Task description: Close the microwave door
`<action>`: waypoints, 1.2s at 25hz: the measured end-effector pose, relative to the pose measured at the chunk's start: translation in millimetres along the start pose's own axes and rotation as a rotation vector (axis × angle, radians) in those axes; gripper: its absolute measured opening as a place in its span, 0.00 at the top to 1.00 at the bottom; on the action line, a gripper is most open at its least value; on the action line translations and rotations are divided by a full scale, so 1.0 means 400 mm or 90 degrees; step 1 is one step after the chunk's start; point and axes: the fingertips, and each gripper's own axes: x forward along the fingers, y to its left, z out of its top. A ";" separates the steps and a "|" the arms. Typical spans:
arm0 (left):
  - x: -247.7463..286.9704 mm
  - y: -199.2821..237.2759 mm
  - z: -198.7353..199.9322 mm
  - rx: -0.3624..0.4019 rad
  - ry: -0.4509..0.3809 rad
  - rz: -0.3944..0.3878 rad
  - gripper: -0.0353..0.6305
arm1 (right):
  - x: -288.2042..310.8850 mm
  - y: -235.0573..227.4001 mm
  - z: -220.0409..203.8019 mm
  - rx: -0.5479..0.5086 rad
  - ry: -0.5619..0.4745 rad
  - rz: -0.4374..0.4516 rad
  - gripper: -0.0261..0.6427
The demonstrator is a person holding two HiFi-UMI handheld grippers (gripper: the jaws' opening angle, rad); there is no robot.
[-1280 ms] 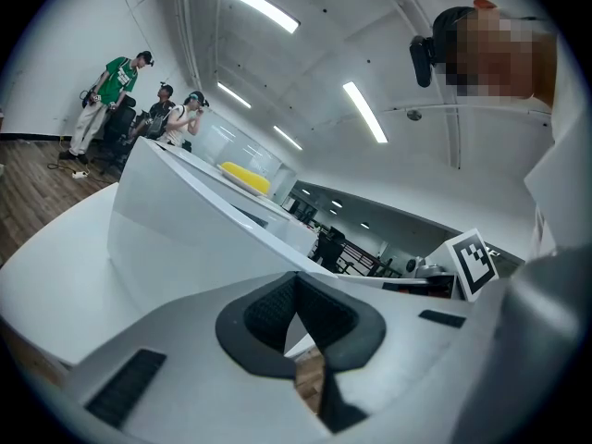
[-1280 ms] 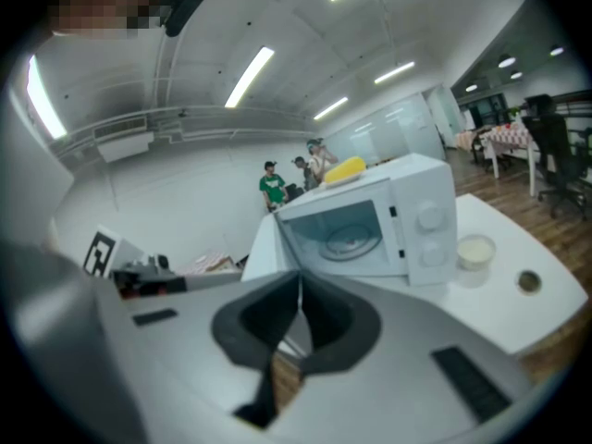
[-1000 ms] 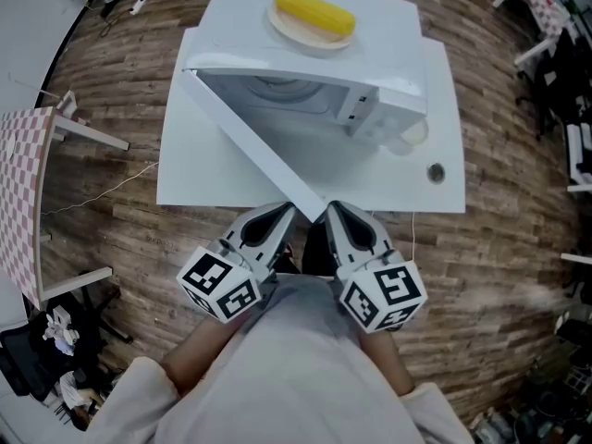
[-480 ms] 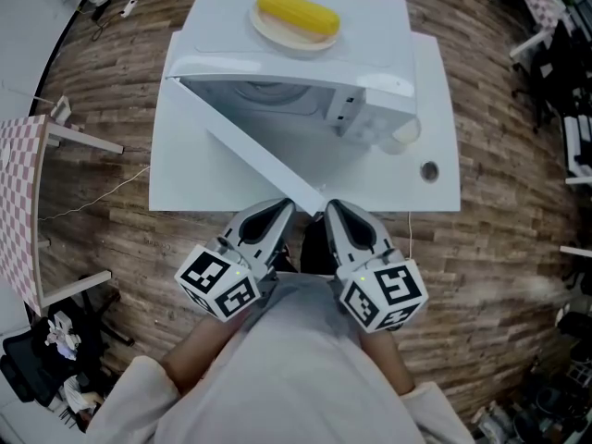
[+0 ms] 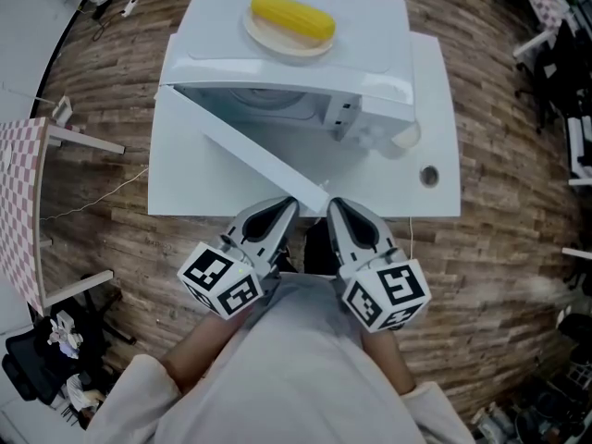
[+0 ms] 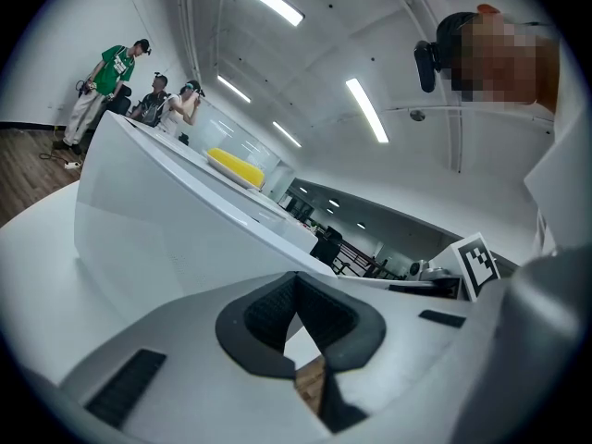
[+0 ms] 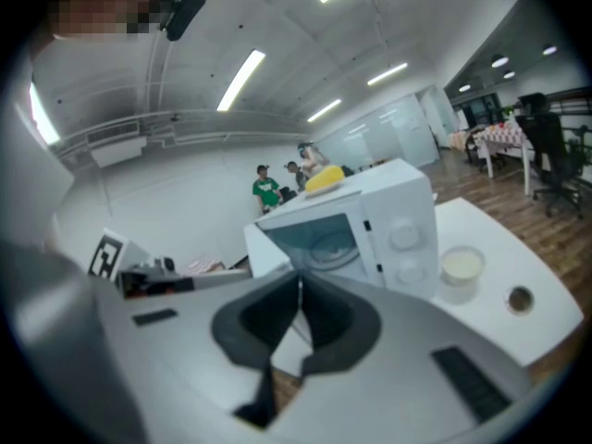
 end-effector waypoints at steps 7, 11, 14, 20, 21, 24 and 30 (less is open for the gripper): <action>0.054 0.002 0.017 -0.003 0.000 0.000 0.92 | 0.011 -0.052 0.027 -0.001 0.007 -0.003 0.93; 0.086 0.009 0.032 0.002 -0.003 0.001 0.92 | 0.032 -0.073 0.046 -0.003 0.010 0.004 0.93; 0.105 0.024 0.044 0.007 -0.003 0.006 0.92 | 0.052 -0.081 0.055 -0.006 0.015 0.011 0.92; 0.137 0.045 0.056 0.000 -0.008 0.018 0.92 | 0.081 -0.110 0.076 -0.011 0.016 0.021 0.93; 0.143 0.046 0.056 -0.002 -0.009 0.018 0.92 | 0.084 -0.115 0.080 -0.011 0.015 0.021 0.93; 0.160 0.044 0.059 -0.005 -0.008 0.019 0.92 | 0.093 -0.128 0.094 -0.013 0.016 0.025 0.92; 0.192 0.051 0.063 -0.007 -0.009 0.017 0.92 | 0.110 -0.154 0.117 -0.019 0.018 0.029 0.92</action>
